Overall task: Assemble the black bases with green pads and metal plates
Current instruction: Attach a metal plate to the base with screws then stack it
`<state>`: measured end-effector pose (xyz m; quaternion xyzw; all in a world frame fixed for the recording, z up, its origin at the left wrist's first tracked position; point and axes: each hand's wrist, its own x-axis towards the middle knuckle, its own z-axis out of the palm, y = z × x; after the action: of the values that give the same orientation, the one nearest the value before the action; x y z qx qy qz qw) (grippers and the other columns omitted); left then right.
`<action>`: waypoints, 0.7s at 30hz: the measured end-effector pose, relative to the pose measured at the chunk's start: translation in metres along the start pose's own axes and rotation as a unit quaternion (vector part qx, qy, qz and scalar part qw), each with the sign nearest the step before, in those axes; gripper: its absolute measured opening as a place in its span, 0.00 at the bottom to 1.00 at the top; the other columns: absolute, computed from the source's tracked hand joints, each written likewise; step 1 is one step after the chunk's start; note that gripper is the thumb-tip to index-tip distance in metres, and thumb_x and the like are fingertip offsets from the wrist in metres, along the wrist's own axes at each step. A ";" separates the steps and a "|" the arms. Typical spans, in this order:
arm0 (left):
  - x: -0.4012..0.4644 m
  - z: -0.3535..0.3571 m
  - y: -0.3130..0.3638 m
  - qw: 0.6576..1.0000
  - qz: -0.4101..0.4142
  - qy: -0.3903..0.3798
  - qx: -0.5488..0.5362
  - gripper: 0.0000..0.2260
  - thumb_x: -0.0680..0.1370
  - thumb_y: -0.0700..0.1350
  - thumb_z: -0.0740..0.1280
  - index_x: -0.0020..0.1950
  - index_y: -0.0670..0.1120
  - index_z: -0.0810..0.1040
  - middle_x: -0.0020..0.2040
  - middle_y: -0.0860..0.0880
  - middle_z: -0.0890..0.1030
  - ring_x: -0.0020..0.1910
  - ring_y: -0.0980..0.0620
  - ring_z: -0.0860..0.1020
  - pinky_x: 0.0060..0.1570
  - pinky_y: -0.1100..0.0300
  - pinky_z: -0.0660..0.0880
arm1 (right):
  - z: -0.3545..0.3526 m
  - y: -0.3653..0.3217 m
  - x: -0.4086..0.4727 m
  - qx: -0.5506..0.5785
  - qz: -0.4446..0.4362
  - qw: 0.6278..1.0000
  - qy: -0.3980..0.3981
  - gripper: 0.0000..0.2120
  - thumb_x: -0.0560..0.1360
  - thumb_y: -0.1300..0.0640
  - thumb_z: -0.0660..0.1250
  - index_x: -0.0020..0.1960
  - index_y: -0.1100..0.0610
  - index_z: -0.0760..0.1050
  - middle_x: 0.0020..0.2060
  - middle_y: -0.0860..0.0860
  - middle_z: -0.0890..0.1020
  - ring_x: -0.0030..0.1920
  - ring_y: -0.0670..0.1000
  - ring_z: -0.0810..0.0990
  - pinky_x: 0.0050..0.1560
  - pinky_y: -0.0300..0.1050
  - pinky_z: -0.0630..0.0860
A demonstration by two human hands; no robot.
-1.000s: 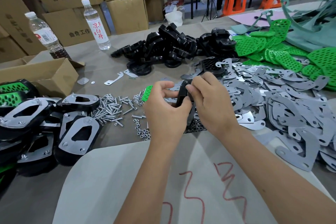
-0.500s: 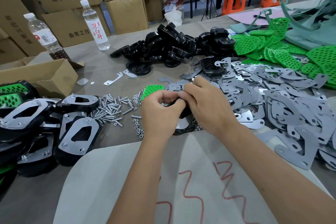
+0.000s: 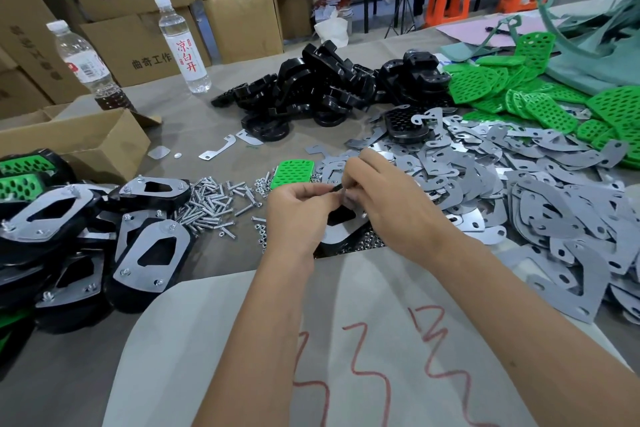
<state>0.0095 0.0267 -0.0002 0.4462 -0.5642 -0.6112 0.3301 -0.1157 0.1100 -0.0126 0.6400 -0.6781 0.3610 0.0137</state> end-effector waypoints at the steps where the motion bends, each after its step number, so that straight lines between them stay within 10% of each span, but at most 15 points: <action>1: 0.000 -0.001 0.000 1.000 -0.002 -0.001 -0.002 0.07 0.71 0.33 0.77 0.46 0.41 0.85 0.31 0.52 0.84 0.28 0.58 0.81 0.27 0.69 0.73 | -0.001 0.001 0.000 0.012 0.001 1.000 0.005 0.05 0.81 0.64 0.61 0.49 0.55 0.72 0.47 0.48 0.70 0.42 0.56 0.74 0.41 0.59 0.75; 11: 0.002 -0.006 0.001 0.999 -0.017 -0.040 -0.004 0.06 0.72 0.36 0.77 0.45 0.46 0.86 0.37 0.48 0.87 0.35 0.53 0.83 0.34 0.64 0.77 | -0.003 0.018 -0.002 0.261 0.116 0.955 0.084 0.07 0.70 0.53 0.81 0.45 0.50 0.85 0.44 0.52 0.77 0.41 0.52 0.73 0.50 0.42 0.73; 16: 0.003 -0.010 0.003 0.997 -0.044 -0.045 -0.048 0.05 0.74 0.34 0.75 0.48 0.41 0.86 0.41 0.42 0.87 0.39 0.46 0.85 0.37 0.57 0.82 | -0.005 0.023 -0.003 0.337 0.115 0.934 0.012 0.11 0.74 0.58 0.77 0.54 0.45 0.88 0.50 0.46 0.82 0.46 0.52 0.75 0.56 0.51 0.76; 21: 0.002 -0.010 0.003 0.997 -0.048 -0.043 -0.047 0.05 0.74 0.33 0.75 0.46 0.42 0.85 0.39 0.44 0.87 0.37 0.47 0.85 0.37 0.57 0.82 | -0.004 0.022 -0.003 0.377 0.145 0.914 0.027 0.09 0.70 0.58 0.79 0.48 0.48 0.87 0.44 0.61 0.78 0.44 0.55 0.74 0.50 0.52 0.72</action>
<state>0.0171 0.0205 0.0028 0.4296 -0.5266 -0.6710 0.2965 -0.1361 0.1130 -0.0214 0.4822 -0.5767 0.6050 -0.2625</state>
